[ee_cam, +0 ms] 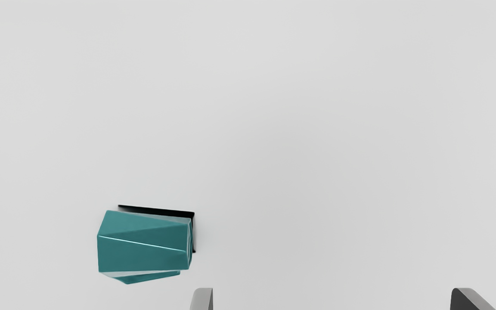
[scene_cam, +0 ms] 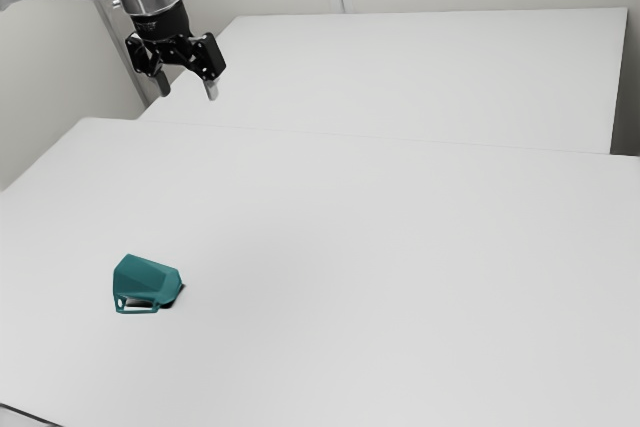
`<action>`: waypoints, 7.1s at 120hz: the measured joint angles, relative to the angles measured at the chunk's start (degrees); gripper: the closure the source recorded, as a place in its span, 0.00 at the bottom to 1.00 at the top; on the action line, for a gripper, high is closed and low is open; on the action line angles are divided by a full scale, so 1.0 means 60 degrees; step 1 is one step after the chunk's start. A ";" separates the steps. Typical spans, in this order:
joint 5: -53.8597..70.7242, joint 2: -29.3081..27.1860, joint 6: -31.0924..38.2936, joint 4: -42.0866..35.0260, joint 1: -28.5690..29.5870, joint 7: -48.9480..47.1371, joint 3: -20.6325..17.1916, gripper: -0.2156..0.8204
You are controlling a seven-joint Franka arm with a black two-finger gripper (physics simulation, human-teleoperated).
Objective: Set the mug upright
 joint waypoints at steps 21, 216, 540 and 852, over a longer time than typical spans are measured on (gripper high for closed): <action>-0.0007 -0.0029 -0.0005 -0.0009 -0.0010 0.0022 -0.0001 0.21; -0.5148 -0.2829 0.3996 -0.6880 0.5811 0.6070 0.0176 0.21; -0.8273 0.0509 0.4041 -0.7941 0.7969 0.9922 -0.0952 0.21; -0.0657 0.0751 0.3052 -0.4300 0.4062 0.1101 -0.2840 0.97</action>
